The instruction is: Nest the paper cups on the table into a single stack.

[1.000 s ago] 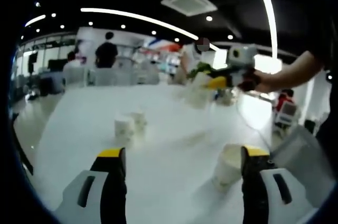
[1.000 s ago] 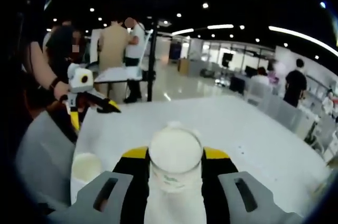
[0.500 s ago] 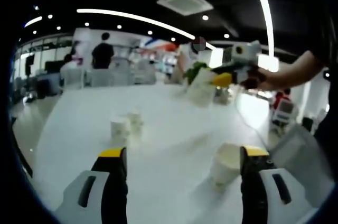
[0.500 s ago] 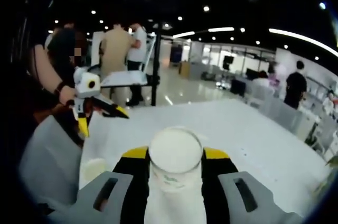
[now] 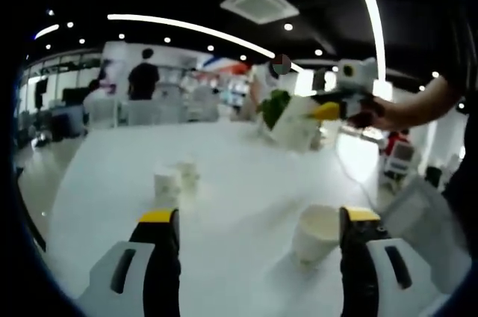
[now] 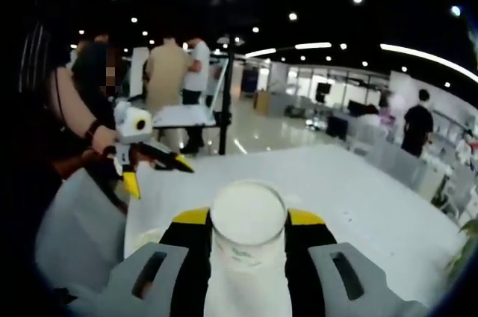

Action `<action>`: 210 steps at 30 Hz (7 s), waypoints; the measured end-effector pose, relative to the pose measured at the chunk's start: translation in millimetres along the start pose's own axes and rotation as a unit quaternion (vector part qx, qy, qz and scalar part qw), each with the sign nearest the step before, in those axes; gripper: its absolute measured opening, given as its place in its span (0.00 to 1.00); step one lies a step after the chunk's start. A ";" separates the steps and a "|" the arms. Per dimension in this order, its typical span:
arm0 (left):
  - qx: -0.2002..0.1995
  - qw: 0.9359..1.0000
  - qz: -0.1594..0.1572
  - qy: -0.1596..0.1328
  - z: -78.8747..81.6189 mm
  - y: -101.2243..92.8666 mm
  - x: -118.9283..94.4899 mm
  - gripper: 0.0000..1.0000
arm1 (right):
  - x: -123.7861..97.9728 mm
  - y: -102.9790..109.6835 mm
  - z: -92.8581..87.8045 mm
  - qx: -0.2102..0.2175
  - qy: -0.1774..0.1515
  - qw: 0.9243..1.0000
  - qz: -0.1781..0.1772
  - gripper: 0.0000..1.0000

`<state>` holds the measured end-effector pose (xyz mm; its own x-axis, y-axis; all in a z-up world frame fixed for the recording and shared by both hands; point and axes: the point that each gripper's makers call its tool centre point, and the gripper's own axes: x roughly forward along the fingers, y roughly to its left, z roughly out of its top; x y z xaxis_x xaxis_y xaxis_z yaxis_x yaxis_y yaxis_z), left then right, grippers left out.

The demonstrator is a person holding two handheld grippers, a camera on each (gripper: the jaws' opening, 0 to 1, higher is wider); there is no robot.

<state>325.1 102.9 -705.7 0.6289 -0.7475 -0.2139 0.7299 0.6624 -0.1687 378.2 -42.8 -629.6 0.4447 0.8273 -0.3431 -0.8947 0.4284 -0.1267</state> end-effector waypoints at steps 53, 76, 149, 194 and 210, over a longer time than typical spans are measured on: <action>-0.036 0.995 -0.078 -0.049 34.5 -50.6 10.8 0.74 | 34.6 75.7 44.1 0.004 -0.052 0.996 0.069 0.34; -0.048 0.989 -0.131 -0.058 47.4 -71.9 7.3 0.56 | 30.5 91.0 40.6 0.032 -0.068 0.993 0.090 0.34; -0.069 0.979 -0.188 -0.040 72.9 -81.0 -11.2 0.11 | 17.5 118.0 -5.1 0.047 -0.048 0.989 0.133 0.34; 0.124 0.955 -0.248 0.104 91.3 -116.4 -2.4 0.00 | 11.1 108.9 -7.8 0.083 -0.088 0.989 0.087 0.46; 0.142 0.945 -0.261 0.136 81.6 -117.3 2.8 0.00 | -37.9 60.5 -47.8 0.145 -0.080 0.986 -0.029 0.69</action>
<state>263.1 19.1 -607.9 0.0993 -0.9030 -0.4179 0.9884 0.1381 -0.0634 305.2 -65.6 -668.7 0.5170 0.8347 -0.1896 -0.8278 0.5439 0.1375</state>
